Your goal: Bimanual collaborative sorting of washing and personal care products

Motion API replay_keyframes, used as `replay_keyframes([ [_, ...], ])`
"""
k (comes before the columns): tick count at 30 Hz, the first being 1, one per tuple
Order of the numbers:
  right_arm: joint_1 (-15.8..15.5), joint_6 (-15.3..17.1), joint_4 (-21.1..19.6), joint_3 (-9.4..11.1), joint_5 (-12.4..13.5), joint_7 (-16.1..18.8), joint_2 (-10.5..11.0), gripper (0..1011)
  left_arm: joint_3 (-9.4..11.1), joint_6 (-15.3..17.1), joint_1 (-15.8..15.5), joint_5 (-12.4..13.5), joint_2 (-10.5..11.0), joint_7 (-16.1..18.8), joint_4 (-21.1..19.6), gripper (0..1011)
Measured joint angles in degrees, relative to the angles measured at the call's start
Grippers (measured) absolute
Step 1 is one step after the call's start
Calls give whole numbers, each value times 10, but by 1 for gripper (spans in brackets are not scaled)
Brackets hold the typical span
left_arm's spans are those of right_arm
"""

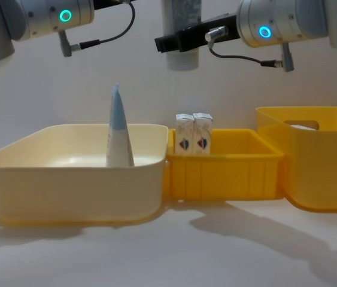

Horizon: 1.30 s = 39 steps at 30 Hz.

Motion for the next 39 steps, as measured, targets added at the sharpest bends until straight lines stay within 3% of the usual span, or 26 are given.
replay_keyframes([
  [22, 2, 0, 3, 0, 1, 1, -2, 620, 1, -1, 0, -1, 0, 0, 1, 256],
  [27, 2, 0, 3, -1, 1, 1, -2, 619, 1, -1, -1, -1, 0, -1, 1, 359],
  [39, 2, 0, 3, 0, 1, 1, -1, 620, 1, -1, 0, -1, 0, 0, 1, 758],
])
